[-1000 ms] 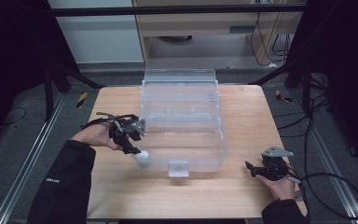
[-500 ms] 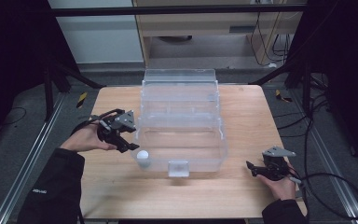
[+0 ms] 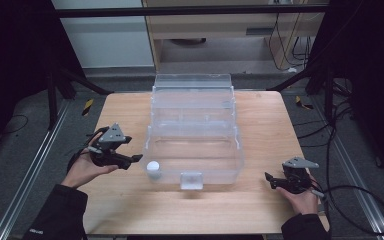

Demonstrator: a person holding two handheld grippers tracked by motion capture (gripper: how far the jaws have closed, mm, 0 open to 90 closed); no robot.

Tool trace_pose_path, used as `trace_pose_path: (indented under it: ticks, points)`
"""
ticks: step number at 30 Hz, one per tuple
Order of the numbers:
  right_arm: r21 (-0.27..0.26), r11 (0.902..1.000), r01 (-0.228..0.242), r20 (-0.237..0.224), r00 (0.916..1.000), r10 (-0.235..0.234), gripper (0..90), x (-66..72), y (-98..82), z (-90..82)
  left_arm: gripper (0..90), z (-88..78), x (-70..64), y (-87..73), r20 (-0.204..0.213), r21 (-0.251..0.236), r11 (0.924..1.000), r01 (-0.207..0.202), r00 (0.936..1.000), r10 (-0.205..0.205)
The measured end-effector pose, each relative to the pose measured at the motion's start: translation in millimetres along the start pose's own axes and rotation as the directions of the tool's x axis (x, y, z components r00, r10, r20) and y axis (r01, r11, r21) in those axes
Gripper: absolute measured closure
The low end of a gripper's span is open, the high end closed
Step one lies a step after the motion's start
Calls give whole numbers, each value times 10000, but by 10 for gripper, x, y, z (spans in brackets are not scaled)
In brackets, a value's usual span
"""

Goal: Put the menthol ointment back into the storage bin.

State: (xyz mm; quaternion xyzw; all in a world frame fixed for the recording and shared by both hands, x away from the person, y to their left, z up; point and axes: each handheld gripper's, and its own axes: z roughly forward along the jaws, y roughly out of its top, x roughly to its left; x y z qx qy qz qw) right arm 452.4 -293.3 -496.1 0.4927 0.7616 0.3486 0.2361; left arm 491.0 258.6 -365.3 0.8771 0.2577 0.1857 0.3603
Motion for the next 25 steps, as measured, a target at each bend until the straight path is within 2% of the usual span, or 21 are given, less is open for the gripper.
trace_pose_path:
  ticks: [2, 5, 7, 9, 13, 15, 16, 17, 18, 19, 20, 21, 22, 23, 24, 25]
  points:
    - [-7, 10000, 7, 14, 10000, -7, 230, -1, 1, -5, 251, -6, -19, -93, -336, -244, 9988, 429, 9985, -437]
    - [-27, 10000, -8, -5, 10000, 8, 230, -3, -1, -9, 244, -1, -38, -226, -790, -633, 9926, 1036, 9910, -1084]
    - [-41, 10000, -9, -18, 10000, 9, 229, -8, 0, -11, 243, 18, -59, -348, -1357, -938, 9845, 1482, 9777, -1601]
    - [-38, 10000, -66, -27, 10000, 66, 228, -7, -1, -14, 243, 37, -72, -434, -1555, -1139, 9771, 1800, 9681, -1965]
    - [-51, 9999, -128, -50, 9999, 128, 225, -8, -3, -23, 242, 77, -99, -608, -1963, -1651, 9562, 2417, 9421, -2720]
    - [-66, 9999, -109, -46, 9999, 109, 223, -16, -4, -24, 241, 97, -111, -700, -2358, -1866, 9463, 2638, 9231, -3038]
    - [-61, 9999, -151, -75, 9999, 150, 222, -16, -4, -27, 241, 105, -115, -742, -2452, -2033, 9356, 2888, 9101, -3342]
    - [-86, 9999, -111, -51, 9999, 110, 221, -19, -6, -26, 242, 110, -113, -775, -2541, -2169, 9283, 3019, 9007, -3523]
    - [-77, 9999, -134, -46, 9999, 134, 220, -17, -7, -28, 241, 117, -110, -830, -2701, -2360, 9166, 3227, 8843, -3808]
    - [-65, 9998, -202, -54, 9998, 201, 219, -13, -9, -32, 241, 124, -106, -874, -2837, -2451, 9090, 3371, 8716, -3998]
    - [-26, 9995, -315, -95, 9995, 315, 219, -7, -6, -39, 241, 129, -97, -912, -3012, -2443, 9065, 3444, 8616, -4086]
    - [-57, 9997, -255, -64, 9997, 254, 219, -11, -9, -38, 241, 129, -90, -939, -3157, -2415, 9058, 3483, 8544, -4127]
    - [-67, 9997, -223, -53, 9997, 223, 218, -12, -10, -38, 241, 124, -79, -986, -3373, -2496, 9008, 3553, 8401, -4248]
    - [-87, 9998, -198, -77, 9998, 198, 218, -11, -14, -38, 241, 123, -76, -1016, -3468, -2646, 8932, 3635, 8284, -4399]
    - [-71, 9997, -230, -88, 9997, 229, 218, -6, -16, -40, 243, 122, -67, -1064, -3578, -2809, 8815, 3795, 8108, -4632]
    - [-92, 9998, -174, -64, 9998, 173, 218, -12, -19, -44, 249, 120, -54, -1095, -3648, -2856, 8745, 3920, 7994, -4775]
